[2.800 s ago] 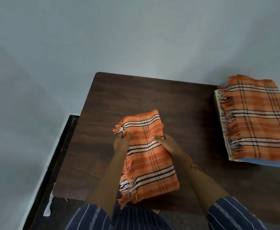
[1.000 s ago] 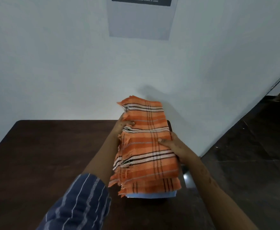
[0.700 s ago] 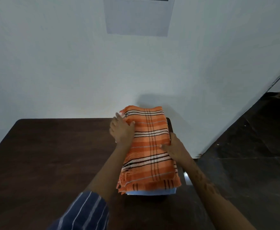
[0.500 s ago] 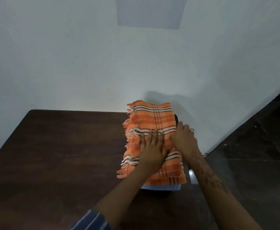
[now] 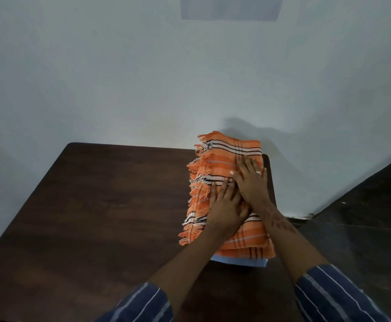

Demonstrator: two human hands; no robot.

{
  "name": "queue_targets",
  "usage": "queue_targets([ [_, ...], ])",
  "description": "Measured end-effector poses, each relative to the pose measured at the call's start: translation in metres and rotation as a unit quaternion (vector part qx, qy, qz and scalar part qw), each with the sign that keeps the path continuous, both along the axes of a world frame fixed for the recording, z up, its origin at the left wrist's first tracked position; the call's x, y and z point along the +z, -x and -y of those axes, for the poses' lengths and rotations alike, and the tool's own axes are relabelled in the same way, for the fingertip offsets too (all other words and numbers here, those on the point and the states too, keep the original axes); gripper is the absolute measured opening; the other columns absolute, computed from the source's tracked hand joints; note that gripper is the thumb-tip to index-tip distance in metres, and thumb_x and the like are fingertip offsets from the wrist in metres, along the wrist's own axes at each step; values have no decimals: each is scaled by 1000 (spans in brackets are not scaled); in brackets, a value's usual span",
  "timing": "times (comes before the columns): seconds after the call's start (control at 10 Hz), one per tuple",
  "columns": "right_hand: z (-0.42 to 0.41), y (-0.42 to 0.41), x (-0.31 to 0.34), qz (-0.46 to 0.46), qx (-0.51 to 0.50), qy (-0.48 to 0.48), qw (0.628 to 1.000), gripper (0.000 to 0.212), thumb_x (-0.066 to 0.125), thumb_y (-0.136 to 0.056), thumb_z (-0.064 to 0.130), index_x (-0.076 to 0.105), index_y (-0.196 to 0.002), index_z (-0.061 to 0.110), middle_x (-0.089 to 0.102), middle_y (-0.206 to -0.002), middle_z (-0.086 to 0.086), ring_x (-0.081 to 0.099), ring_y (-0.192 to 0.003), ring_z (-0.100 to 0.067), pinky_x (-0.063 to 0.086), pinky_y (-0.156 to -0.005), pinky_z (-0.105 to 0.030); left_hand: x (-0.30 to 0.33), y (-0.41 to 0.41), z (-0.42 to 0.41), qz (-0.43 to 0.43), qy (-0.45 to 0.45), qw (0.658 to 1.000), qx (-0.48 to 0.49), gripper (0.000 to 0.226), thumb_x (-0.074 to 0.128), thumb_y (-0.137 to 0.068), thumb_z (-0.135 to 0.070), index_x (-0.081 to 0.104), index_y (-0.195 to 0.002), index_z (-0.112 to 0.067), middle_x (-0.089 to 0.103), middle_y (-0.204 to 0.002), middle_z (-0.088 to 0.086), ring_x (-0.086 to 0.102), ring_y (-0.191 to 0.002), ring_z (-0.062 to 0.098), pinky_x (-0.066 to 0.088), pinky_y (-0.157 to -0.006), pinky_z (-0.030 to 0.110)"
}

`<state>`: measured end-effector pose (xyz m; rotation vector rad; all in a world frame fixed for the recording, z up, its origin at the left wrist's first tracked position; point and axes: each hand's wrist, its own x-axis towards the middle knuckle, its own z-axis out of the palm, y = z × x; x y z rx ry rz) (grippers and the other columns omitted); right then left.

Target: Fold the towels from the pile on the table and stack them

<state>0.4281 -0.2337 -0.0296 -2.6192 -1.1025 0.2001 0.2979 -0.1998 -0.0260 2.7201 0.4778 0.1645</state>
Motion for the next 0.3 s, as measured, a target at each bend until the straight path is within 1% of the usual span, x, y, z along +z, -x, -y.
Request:
queue_targets([
  [0.1, -4, 4, 11, 13, -7, 32, 999, 56, 27, -100, 45, 19, -150, 22, 17, -158, -3, 7, -147, -23, -1, -114, -58, 6, 5, -8, 28, 60, 998, 4, 63, 19, -94, -59, 28, -147, -27, 23, -156, -1, 9, -146, 17, -6, -119, 46],
  [0.2, -20, 15, 34, 52, -39, -7, 998, 53, 32, -99, 44, 39, -140, 11, 37, -148, -12, 23, -142, -31, 5, -115, -55, 16, 16, -25, 119, 135, 982, 63, 47, 44, -97, -39, 42, -140, -19, 48, -140, 2, 38, -131, 18, 26, -114, 40],
  [0.3, -39, 39, 57, 25, -41, -99, 994, 48, 38, -99, 38, 47, -132, 3, 43, -142, -17, 29, -139, -33, 20, -114, -43, 26, 38, -49, 164, 153, 959, 172, 47, 46, -96, -22, 38, -142, -13, 45, -140, 5, 38, -130, 20, 28, -112, 36],
])
